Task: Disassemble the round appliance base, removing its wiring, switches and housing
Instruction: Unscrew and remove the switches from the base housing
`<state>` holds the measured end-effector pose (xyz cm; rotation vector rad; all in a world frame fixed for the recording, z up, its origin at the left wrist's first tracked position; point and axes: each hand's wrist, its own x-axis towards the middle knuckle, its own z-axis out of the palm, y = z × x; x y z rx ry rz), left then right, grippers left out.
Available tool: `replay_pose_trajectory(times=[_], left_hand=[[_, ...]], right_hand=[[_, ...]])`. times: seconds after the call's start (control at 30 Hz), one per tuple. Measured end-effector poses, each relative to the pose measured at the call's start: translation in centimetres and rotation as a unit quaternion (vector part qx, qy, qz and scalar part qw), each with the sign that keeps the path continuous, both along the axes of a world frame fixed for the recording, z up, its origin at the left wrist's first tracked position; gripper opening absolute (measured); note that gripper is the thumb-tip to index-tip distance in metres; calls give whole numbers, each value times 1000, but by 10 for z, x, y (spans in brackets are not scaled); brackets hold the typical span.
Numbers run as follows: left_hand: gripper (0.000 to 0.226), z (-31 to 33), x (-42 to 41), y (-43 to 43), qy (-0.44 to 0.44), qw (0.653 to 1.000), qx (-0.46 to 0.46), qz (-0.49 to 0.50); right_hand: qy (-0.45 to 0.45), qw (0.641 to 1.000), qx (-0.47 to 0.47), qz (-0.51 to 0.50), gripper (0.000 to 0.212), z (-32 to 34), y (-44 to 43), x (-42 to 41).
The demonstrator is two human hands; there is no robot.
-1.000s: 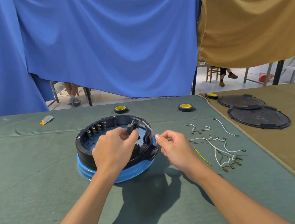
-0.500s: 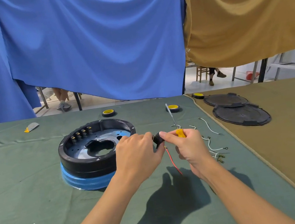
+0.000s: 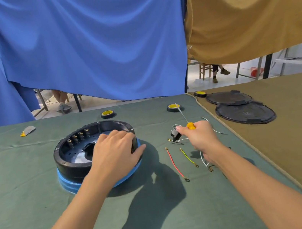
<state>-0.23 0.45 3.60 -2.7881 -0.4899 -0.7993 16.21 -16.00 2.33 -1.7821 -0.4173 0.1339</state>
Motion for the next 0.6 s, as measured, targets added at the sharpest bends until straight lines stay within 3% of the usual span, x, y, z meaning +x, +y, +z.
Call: replay_pose_trajectory(times=[0.1,0.6], left_hand=[[48,-2,-4,14,35,999,-19,-4],[28,-11,8,14,4,1000,0,15]], right_hand=[[9,999,-39,12,55,4,28,9],[-19,973,-227,32,34,-9,103,60]])
